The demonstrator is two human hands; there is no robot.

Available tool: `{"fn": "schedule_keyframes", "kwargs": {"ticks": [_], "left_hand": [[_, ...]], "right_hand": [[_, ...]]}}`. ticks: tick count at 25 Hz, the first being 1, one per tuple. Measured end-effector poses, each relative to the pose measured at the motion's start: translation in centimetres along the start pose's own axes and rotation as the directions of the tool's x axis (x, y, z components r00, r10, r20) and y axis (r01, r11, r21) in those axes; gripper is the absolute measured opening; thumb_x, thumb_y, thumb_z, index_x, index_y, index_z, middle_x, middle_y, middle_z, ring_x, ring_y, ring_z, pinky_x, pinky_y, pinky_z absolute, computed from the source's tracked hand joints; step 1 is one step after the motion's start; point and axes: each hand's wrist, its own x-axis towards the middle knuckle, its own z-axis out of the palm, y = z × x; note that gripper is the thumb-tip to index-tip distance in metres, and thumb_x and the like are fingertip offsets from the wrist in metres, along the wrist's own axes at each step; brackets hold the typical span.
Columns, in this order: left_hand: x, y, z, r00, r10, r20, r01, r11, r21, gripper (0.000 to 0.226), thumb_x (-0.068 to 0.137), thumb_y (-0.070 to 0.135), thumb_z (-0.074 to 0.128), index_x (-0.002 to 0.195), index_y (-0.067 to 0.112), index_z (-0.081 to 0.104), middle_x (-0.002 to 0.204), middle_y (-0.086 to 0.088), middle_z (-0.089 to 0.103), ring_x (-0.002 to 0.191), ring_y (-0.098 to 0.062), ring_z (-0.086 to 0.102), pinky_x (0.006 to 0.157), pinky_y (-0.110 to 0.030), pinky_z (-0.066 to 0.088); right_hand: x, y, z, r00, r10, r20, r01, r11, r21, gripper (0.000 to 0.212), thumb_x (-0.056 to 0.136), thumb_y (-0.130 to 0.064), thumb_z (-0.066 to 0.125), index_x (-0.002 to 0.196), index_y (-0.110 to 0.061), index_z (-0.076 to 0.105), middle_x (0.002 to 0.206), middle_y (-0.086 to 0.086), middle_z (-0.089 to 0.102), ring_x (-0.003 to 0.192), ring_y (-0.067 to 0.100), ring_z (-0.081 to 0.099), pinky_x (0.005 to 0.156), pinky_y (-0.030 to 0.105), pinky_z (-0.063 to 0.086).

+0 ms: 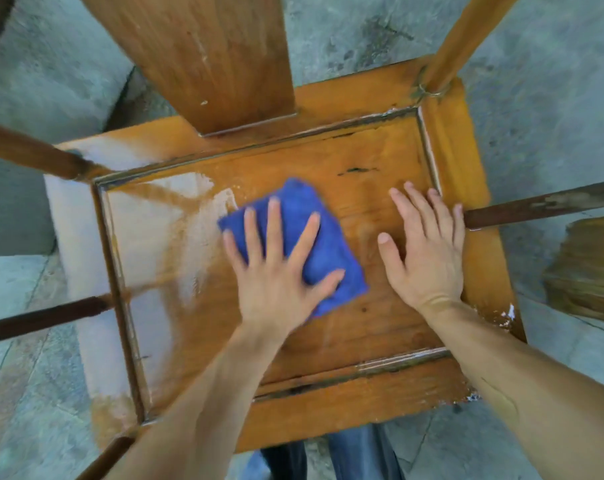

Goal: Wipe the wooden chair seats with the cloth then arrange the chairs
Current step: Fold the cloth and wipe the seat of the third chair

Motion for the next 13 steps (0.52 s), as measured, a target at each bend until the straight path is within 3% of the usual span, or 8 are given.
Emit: {"fn": "schedule_keyframes", "kwargs": {"ticks": [3, 5, 7, 10, 13], "left_hand": [[13.4, 3.7, -1.0, 0.992, 0.104, -0.071, -0.102, 0.994, 0.031, 0.07, 0.095, 0.071, 0.028, 0.155, 0.035, 0.028, 0.165, -0.016, 0.02, 0.151, -0.044, 0.017, 0.118, -0.064, 0.013], [20.1, 6.0, -1.5, 0.99, 0.134, -0.042, -0.132, 0.991, 0.036, 0.065, 0.099, 0.061, 0.022, 0.158, 0.033, 0.021, 0.165, -0.017, 0.018, 0.151, -0.042, 0.016, 0.121, -0.058, 0.011], [24.7, 7.6, -2.4, 0.988, 0.153, 0.03, -0.154, 0.988, 0.025, 0.06, 0.102, 0.051, 0.019, 0.157, 0.03, 0.02, 0.161, -0.017, 0.028, 0.146, -0.04, 0.028, 0.118, -0.055, 0.018], [27.2, 7.5, -3.5, 0.97, 0.212, 0.119, -0.211, 0.977, -0.019, 0.053, 0.106, 0.041, 0.022, 0.157, 0.025, 0.021, 0.154, -0.015, 0.039, 0.137, -0.04, 0.04, 0.109, -0.052, 0.031], [22.1, 5.6, -2.6, 0.938, 0.347, 0.019, -0.347, 0.938, -0.007, 0.056, 0.105, 0.035, 0.023, 0.158, 0.022, 0.018, 0.167, -0.007, 0.018, 0.152, -0.028, 0.02, 0.121, -0.048, 0.017]], "right_hand": [[0.1, 0.0, 0.0, 1.0, 0.007, -0.01, -0.007, 1.0, 0.015, 0.065, 0.093, -0.045, 0.041, 0.154, -0.024, 0.03, 0.16, -0.002, 0.036, 0.149, 0.027, 0.028, 0.123, 0.056, 0.013], [0.1, 0.0, 0.1, 1.0, 0.006, -0.007, -0.006, 1.0, 0.001, 0.067, 0.093, -0.047, 0.041, 0.155, -0.025, 0.029, 0.161, -0.003, 0.035, 0.15, 0.026, 0.027, 0.123, 0.054, 0.011], [0.2, 0.2, 0.2, 1.0, 0.01, -0.012, -0.011, 1.0, -0.017, 0.067, 0.094, -0.049, 0.04, 0.155, -0.025, 0.028, 0.161, -0.004, 0.034, 0.15, 0.025, 0.026, 0.124, 0.053, 0.01], [0.0, 0.5, 0.4, 1.0, 0.004, -0.016, -0.005, 0.999, -0.033, 0.066, 0.095, -0.051, 0.037, 0.155, -0.025, 0.027, 0.162, -0.004, 0.033, 0.15, 0.024, 0.026, 0.124, 0.053, 0.01], [0.0, 0.5, 0.3, 1.0, 0.006, -0.027, -0.006, 1.0, -0.018, 0.067, 0.095, -0.05, 0.038, 0.155, -0.022, 0.028, 0.161, -0.004, 0.033, 0.15, 0.025, 0.026, 0.124, 0.053, 0.011]]}}
